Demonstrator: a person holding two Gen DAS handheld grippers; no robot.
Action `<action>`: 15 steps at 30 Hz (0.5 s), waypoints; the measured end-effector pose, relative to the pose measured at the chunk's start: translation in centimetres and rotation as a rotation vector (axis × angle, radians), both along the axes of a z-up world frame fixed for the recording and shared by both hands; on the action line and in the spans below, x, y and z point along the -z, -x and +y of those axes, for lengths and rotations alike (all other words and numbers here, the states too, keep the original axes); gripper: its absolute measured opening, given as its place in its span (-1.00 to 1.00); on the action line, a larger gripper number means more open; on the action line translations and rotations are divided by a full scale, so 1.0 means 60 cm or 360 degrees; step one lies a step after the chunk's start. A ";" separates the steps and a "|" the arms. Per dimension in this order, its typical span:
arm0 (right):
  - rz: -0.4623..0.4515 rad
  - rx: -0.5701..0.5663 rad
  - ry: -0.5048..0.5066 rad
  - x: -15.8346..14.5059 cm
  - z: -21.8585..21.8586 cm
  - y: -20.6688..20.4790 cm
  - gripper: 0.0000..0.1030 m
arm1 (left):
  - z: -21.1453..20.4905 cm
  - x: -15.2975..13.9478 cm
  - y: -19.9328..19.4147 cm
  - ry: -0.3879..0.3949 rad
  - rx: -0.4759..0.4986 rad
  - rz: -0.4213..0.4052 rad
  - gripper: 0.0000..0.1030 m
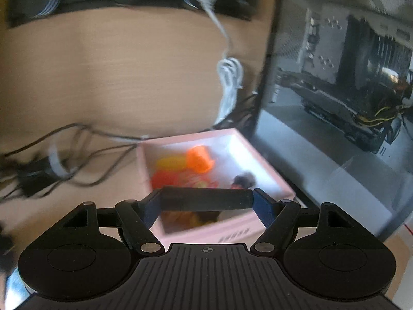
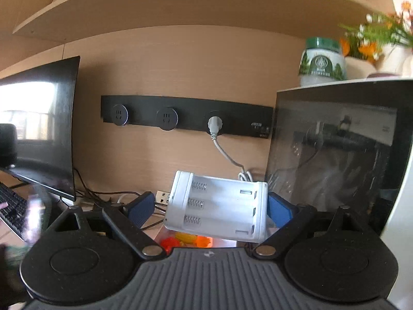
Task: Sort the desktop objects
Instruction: 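Carry the charger and handle over the pink box and release both inside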
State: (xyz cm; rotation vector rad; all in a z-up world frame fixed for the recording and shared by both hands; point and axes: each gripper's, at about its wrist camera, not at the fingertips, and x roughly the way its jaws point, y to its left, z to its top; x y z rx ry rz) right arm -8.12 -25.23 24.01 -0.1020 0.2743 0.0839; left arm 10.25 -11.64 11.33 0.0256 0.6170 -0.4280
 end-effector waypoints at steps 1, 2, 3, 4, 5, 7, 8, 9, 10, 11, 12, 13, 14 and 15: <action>-0.0003 0.0011 0.0022 0.002 0.002 0.002 0.79 | -0.018 0.008 -0.017 -0.0019 0.0015 -0.0007 0.54; 0.0004 0.0016 0.0034 0.005 0.002 0.003 0.79 | -0.038 0.017 -0.033 -0.0037 0.0028 -0.0008 0.54; 0.0015 0.0023 0.0037 0.008 0.001 0.003 0.79 | -0.056 0.026 -0.047 -0.0051 0.0041 0.0004 0.54; 0.0031 0.0030 0.0034 0.013 0.001 0.000 0.79 | -0.066 0.035 -0.055 -0.0056 0.0046 0.0024 0.55; 0.0048 0.0031 0.0033 0.019 0.003 -0.001 0.79 | -0.074 0.044 -0.064 -0.0057 0.0044 0.0056 0.55; 0.0079 0.0038 0.0033 0.027 0.007 -0.006 0.79 | -0.076 0.055 -0.066 -0.0049 0.0013 0.0104 0.76; 0.0093 0.0035 0.0034 0.031 0.007 -0.010 0.79 | -0.070 0.055 -0.061 -0.0032 -0.0005 0.0111 0.84; 0.0110 0.0028 0.0036 0.036 0.006 -0.017 0.79 | -0.060 0.053 -0.052 -0.0013 -0.0023 0.0098 0.87; 0.0124 0.0026 0.0036 0.041 0.007 -0.023 0.79 | -0.049 0.050 -0.041 -0.0008 -0.0042 0.0095 0.87; 0.0145 0.0025 0.0030 0.049 0.005 -0.033 0.79 | -0.034 0.046 -0.028 -0.0006 -0.0073 0.0105 0.87; 0.0173 0.0020 0.0018 0.057 0.002 -0.044 0.79 | -0.014 0.043 -0.013 0.0011 -0.0119 0.0122 0.89; 0.0221 0.0013 0.0000 0.069 -0.002 -0.064 0.79 | 0.005 0.041 0.000 0.0033 -0.0165 0.0142 0.91; 0.0266 0.0013 -0.0015 0.081 -0.003 -0.084 0.79 | 0.027 0.039 0.018 0.0057 -0.0218 0.0169 0.93; 0.0324 0.0018 -0.0029 0.098 -0.004 -0.110 0.79 | 0.047 0.038 0.035 0.0075 -0.0267 0.0191 0.94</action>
